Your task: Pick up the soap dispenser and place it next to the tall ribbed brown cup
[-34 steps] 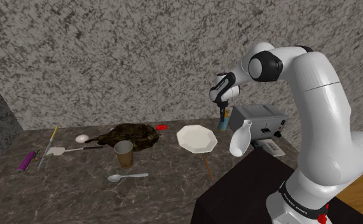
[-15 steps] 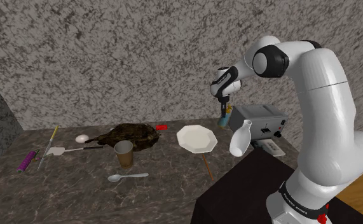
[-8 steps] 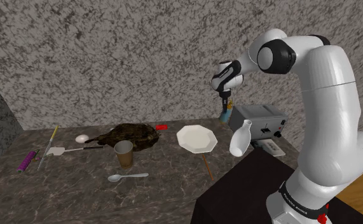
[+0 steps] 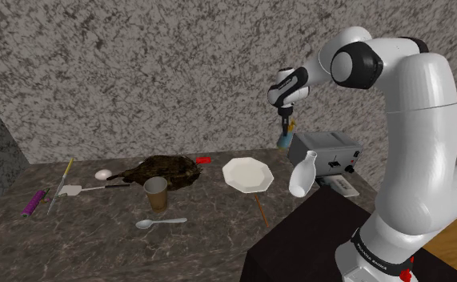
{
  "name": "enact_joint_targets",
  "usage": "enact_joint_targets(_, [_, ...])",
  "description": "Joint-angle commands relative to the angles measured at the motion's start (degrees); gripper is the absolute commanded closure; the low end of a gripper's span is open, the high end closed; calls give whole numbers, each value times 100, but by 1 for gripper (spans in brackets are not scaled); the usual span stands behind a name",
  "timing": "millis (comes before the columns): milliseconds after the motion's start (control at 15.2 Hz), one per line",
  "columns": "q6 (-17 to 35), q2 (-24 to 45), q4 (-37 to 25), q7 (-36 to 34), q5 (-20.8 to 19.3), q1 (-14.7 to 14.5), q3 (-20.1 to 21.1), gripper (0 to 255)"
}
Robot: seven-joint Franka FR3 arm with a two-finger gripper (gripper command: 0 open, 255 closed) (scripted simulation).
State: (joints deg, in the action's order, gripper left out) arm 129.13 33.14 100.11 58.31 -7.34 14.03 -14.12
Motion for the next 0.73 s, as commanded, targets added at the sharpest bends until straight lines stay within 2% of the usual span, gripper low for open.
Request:
enact_joint_targets(0, [-119,-88,-30,10,-7,-13,-7,255])
enact_joint_targets(660, [-691,-524,-179,89,-48,-56,-46,255])
